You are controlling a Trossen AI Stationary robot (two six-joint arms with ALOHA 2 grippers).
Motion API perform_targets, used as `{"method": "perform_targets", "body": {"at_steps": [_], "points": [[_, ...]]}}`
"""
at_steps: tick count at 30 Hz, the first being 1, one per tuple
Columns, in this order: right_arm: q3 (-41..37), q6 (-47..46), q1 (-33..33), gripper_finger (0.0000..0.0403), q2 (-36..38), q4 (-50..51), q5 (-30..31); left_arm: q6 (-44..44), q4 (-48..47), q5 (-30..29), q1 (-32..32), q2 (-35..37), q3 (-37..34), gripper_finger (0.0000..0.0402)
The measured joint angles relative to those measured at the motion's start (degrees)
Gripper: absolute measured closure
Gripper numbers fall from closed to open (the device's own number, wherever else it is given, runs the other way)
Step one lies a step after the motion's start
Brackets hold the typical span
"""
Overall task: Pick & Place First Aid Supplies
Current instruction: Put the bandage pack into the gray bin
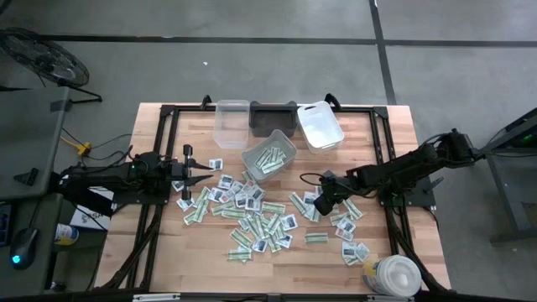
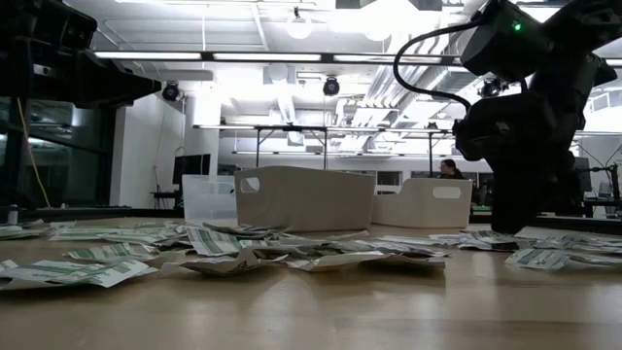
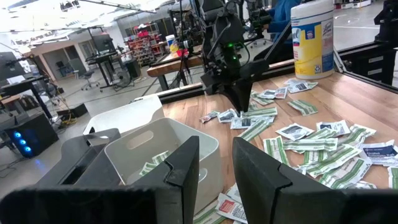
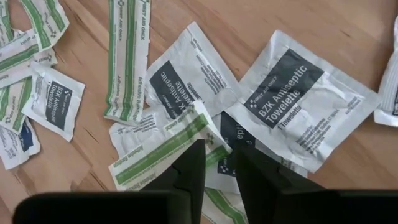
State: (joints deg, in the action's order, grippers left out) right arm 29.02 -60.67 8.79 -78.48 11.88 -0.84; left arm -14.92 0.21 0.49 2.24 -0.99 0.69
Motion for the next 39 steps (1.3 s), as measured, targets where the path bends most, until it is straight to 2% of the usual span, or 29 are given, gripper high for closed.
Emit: {"method": "perform_targets", "body": {"at_steps": [5, 11, 18, 25, 32, 39], "points": [[0.0, 0.2, 0.0, 0.0348, 0.0, 0.0, 0.3, 0.0, 0.0, 0.0, 0.0, 0.0, 0.0, 0.0305], [0.0, 0.7, -0.1, 0.0397, 0.0, 0.2, 1.3, 0.0, 0.0, 0.0, 0.0, 0.0, 0.0, 0.0305], [0.1, 0.8, 0.0, 0.0401, 1.2, -0.2, 1.4, 0.0, 0.0, 0.0, 0.0, 0.0, 0.0, 0.0305], [0.2, 0.5, 0.0, 0.0402, 8.3, -0.6, 2.6, 0.0, 0.0, 0.0, 0.0, 0.0, 0.0, 0.0305], [0.8, 0.6, 0.4, 0.0402, 14.4, -1.9, 6.7, 0.0, 0.0, 0.0, 0.0, 0.0, 0.0, 0.0305], [8.3, 7.9, -2.1, 0.0403, 14.1, -1.9, 12.7, 0.0, 0.0, 0.0, 0.0, 0.0, 0.0, 0.0305]]}}
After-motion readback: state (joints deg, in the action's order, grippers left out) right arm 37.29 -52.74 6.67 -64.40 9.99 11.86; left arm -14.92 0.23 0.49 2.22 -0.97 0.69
